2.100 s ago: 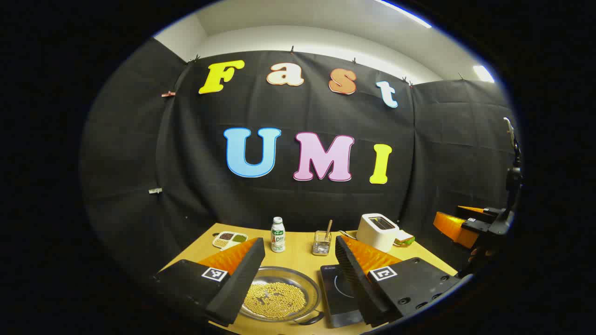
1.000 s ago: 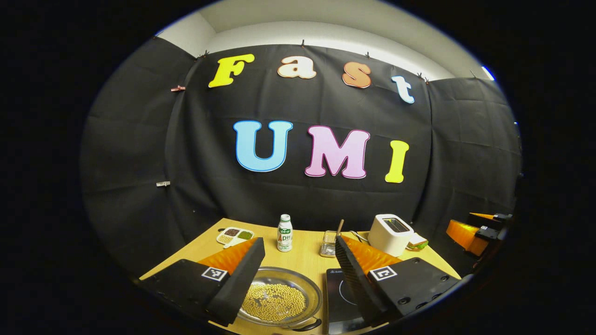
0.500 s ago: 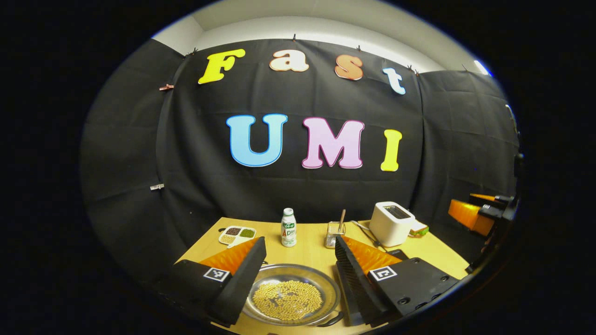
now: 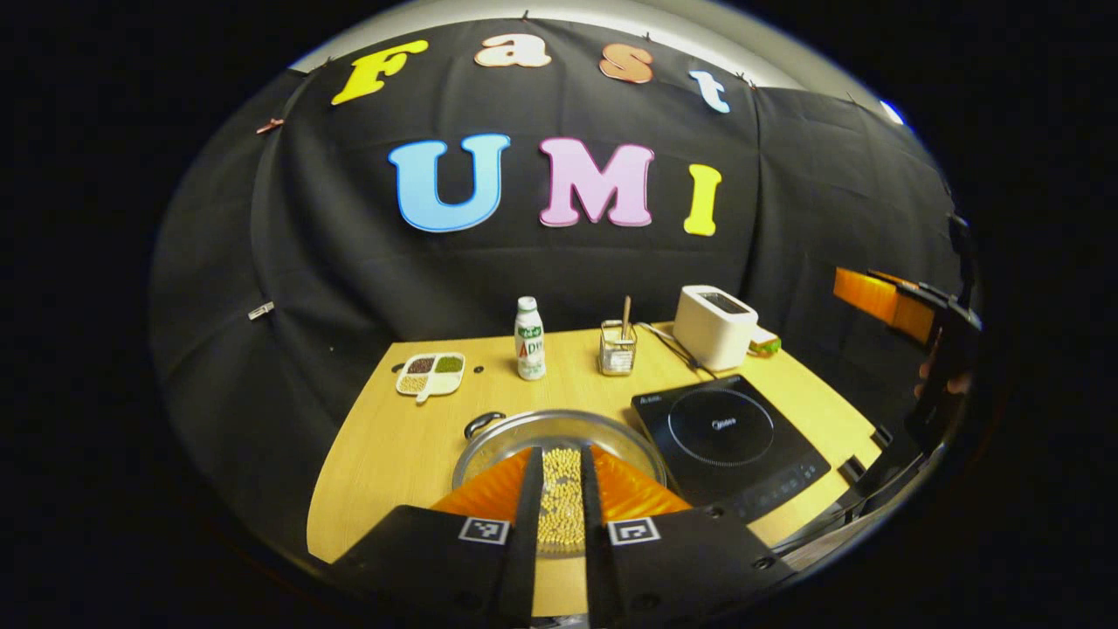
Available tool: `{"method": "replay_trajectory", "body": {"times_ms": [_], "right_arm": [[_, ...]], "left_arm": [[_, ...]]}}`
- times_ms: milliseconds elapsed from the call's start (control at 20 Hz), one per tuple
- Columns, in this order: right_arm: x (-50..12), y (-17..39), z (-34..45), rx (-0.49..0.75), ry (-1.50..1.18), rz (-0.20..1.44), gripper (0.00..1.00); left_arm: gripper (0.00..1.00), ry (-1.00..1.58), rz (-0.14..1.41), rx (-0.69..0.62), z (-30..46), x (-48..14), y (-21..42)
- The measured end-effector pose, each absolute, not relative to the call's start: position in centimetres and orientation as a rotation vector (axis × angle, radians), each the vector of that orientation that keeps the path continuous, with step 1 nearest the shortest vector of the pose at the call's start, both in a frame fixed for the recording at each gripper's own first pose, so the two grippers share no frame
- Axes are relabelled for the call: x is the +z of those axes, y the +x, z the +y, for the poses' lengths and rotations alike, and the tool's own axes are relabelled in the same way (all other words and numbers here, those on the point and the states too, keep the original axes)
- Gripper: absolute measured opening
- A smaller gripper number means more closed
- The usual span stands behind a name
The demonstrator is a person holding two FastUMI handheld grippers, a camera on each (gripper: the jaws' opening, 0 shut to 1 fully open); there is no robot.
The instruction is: First push the handle of the pot to place it horizontally, then grasp the pot with both hands and set it on the induction cooktop.
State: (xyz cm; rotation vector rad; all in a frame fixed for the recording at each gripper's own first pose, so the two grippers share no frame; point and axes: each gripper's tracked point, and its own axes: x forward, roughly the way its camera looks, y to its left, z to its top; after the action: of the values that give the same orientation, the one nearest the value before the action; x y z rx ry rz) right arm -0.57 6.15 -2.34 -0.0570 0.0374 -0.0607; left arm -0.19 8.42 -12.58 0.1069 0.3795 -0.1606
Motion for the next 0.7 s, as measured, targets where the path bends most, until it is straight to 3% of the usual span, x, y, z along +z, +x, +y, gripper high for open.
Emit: {"method": "replay_trajectory", "body": {"times_ms": [100,200,500,700], "right_arm": [[-2.3,-1.2,6.4,-0.067,-0.067,0.037,0.97],[-2.2,-1.9,6.4,-0.075,-0.061,0.034,0.98],[-3.8,-2.1,5.3,-0.071,-0.032,0.065,0.98],[-5.6,-2.0,3.9,-0.068,-0.002,0.117,0.98]], "left_arm": [[0.13,0.096,0.445,-0.212,7.7,-14.9,-1.3],[0.06,0.095,0.492,-0.253,6.7,-16.6,-2.3],[0.05,0.104,0.676,-0.299,4.3,-23.2,-4.8],[0.05,0.1,0.781,-0.259,4.6,-26.9,-5.3]]}}
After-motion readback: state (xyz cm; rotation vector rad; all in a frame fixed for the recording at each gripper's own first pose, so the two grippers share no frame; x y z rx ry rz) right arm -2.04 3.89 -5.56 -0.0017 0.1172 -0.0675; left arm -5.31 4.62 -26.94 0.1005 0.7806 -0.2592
